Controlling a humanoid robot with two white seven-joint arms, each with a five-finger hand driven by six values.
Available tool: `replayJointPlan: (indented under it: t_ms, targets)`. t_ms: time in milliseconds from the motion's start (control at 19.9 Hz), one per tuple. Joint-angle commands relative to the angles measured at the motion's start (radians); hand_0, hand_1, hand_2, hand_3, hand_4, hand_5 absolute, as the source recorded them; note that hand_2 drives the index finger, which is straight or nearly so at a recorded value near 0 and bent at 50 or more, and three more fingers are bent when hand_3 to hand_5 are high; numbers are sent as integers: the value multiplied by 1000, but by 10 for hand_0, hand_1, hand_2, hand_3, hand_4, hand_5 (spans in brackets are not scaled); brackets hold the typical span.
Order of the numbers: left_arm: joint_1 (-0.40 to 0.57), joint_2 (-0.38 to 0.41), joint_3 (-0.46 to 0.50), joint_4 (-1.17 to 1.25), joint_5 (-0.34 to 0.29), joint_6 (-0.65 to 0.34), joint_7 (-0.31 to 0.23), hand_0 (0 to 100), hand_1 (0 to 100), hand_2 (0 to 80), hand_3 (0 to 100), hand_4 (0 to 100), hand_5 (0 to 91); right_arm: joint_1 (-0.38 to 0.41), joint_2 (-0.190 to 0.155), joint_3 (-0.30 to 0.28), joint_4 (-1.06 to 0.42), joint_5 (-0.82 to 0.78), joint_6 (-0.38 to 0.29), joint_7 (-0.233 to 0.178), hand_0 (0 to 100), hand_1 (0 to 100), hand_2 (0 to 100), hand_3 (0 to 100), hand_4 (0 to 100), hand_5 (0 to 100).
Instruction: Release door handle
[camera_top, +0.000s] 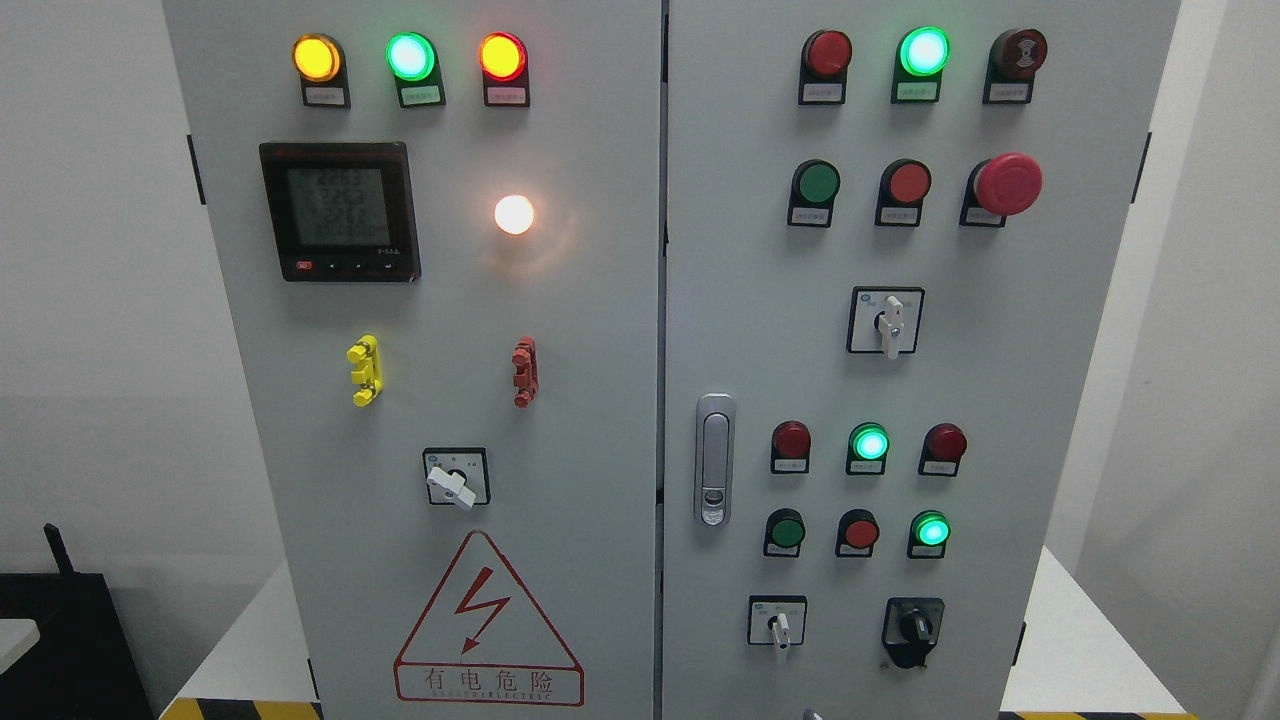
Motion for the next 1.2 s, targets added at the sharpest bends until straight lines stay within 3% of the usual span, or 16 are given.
replayJointPlan:
  t_ms: [0,301,451,501,702,802,952,1103,1153]
  targets:
    - [0,0,-12,-15,-1,0,2,120,389,0,0,0,0,0,-1,3,-2,23,-4,0,444,33,55,224,235,229]
    - [0,0,-12,-15,-1,0,1,120,389,0,0,0,0,-3,-1,4,-2,28,-4,-5,441,36,55,225,232,230]
    - [0,0,-12,-15,0,0,1,120,389,0,0,0,0,-3,-2,6,-3,40,-9,-10,431,52,53,313,304,293]
    - [0,0,-12,-15,0,0,1,120,389,0,0,0,0,-5,-2,8,-3,66,-19,-11,411,97,53,373,325,301]
    - [0,0,-12,-15,0,0,1,120,389,0,0,0,0,-14,-2,8,-3,286,-85,-19,422,142,44,414,353,311]
    - [0,-1,-12,-15,-1,0,1,120,389,0,0,0,0,-17,-2,8,-5,395,-137,-25,435,158,15,428,382,378]
    - [0,0,-12,-15,0,0,1,120,389,0,0,0,0,-29,-1,11,-8,613,-193,-85,429,234,0,473,458,510]
    - [0,0,-12,-15,0,0,1,120,389,0,0,0,0,-74,-1,23,0,870,-199,-232,408,324,0,547,502,581]
    - [0,-1,-12,-15,-1,0,1,120,389,0,0,0,0,-92,-1,38,3,946,-196,-264,399,352,0,584,534,617]
